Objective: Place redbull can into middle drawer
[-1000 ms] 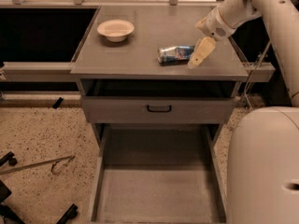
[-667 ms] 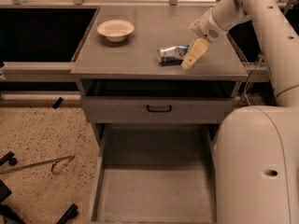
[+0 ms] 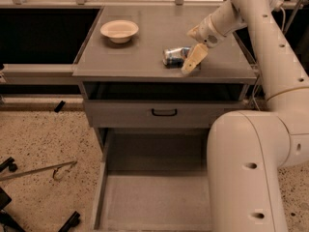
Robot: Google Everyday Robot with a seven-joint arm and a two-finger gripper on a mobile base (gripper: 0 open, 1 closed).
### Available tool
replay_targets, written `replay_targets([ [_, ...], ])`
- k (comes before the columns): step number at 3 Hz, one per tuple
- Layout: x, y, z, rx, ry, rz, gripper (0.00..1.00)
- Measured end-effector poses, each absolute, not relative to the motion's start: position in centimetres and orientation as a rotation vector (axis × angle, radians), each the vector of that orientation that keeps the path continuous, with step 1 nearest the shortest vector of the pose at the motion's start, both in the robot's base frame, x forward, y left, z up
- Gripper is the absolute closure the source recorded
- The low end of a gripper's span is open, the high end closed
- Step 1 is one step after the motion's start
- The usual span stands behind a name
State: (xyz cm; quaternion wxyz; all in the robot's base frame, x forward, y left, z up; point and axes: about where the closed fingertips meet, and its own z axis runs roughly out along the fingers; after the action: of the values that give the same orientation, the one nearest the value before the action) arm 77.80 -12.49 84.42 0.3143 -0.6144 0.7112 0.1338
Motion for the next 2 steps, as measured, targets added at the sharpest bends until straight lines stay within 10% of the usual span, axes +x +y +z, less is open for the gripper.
replay_targets([
  [2,77.89,-12.47,84.42,-1.618,1.873,0.352,0.42],
])
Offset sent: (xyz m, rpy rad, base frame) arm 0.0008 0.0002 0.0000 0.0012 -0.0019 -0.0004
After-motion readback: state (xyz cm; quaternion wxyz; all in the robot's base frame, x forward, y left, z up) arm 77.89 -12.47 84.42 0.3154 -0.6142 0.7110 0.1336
